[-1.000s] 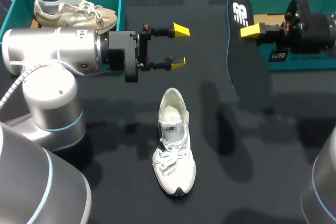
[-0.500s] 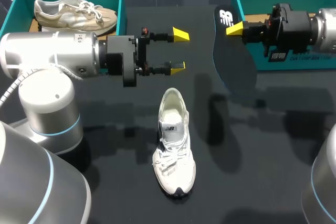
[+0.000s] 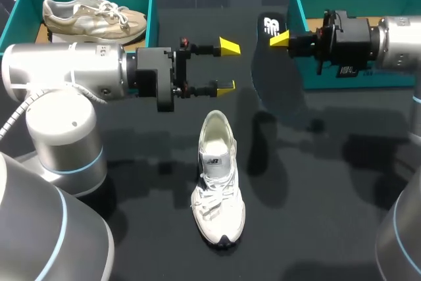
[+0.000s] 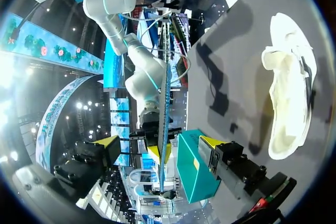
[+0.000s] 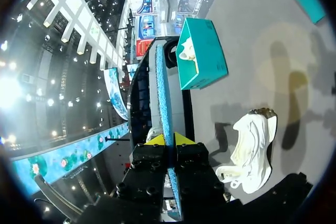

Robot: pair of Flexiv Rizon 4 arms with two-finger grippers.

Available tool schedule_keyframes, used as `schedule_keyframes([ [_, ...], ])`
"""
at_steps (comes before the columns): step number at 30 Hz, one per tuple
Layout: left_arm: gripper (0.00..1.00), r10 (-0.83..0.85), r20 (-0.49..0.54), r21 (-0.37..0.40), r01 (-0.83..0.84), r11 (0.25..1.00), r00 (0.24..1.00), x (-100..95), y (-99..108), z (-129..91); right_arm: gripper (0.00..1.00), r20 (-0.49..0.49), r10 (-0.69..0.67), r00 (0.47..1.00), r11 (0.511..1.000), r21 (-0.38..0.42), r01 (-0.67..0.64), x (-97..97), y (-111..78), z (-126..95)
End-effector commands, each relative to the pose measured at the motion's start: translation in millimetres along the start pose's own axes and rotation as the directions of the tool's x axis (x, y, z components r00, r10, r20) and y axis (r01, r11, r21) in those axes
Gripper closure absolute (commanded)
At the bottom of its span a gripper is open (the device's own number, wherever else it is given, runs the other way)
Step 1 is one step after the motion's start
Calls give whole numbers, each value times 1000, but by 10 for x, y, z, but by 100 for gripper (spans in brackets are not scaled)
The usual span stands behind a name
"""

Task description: Take the shoe out of the shoebox, open the shoe tongue, remove and reinsert the insole, then place the shoe into the shoebox

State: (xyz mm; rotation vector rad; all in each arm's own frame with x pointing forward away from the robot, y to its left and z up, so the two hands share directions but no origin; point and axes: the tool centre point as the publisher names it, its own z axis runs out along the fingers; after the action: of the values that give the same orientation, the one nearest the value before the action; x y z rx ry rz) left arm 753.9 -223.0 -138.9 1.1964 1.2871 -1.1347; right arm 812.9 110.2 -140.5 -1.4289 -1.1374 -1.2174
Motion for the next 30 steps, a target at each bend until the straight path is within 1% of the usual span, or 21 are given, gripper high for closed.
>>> schedule_keyframes([
  [1, 9, 0, -3, -10, 0, 1000, 1000, 42, 12, 140, 100, 2, -4, 1000, 1000, -3, 4, -6, 61, 122],
  [7, 19, 3, 0, -34, -3, 999, 1000, 98, 59, 255, 100, -11, -14, 1000, 1000, -6, 14, 2, 99, 227],
  [8, 24, 8, 3, -38, -8, 999, 1000, 99, 65, 266, 100, -12, -14, 1000, 1000, -5, 14, 4, 101, 242],
  [9, 26, 9, 4, -38, -9, 999, 1000, 99, 70, 276, 100, -14, -13, 1000, 1000, -4, 13, 4, 103, 258],
  [16, 29, 26, 12, -51, -25, 998, 1000, 96, 103, 322, 100, -28, -5, 1000, 1000, 10, 5, -20, 81, 319],
  [18, 33, 29, 11, -53, -29, 998, 1000, 106, 112, 330, 100, -32, -1, 999, 1000, 19, 2, -20, 63, 325],
  [19, 33, 32, 9, -54, -32, 998, 999, 110, 116, 333, 100, -32, -1, 999, 1000, 22, 1, -19, 50, 329],
  [21, 36, 34, 8, -55, -34, 998, 999, 116, 127, 337, 100, -32, 1, 999, 1000, 26, -1, -19, 23, 332],
  [23, 45, 37, 7, -58, -37, 998, 999, 124, 136, 340, 100, -32, 3, 999, 1000, 31, -2, -18, 0, 331],
  [24, 47, 38, 6, -60, -38, 998, 999, 128, 142, 343, 100, -32, 4, 999, 999, 33, -3, -18, -11, 328],
  [28, 46, 43, 0, -62, -43, 997, 999, 146, 155, 349, 100, -31, 9, 999, 999, 45, -8, -15, -38, 323],
  [30, 47, 46, -2, -64, -46, 997, 999, 155, 159, 355, 100, -32, 12, 999, 999, 48, -10, -15, -41, 323],
])
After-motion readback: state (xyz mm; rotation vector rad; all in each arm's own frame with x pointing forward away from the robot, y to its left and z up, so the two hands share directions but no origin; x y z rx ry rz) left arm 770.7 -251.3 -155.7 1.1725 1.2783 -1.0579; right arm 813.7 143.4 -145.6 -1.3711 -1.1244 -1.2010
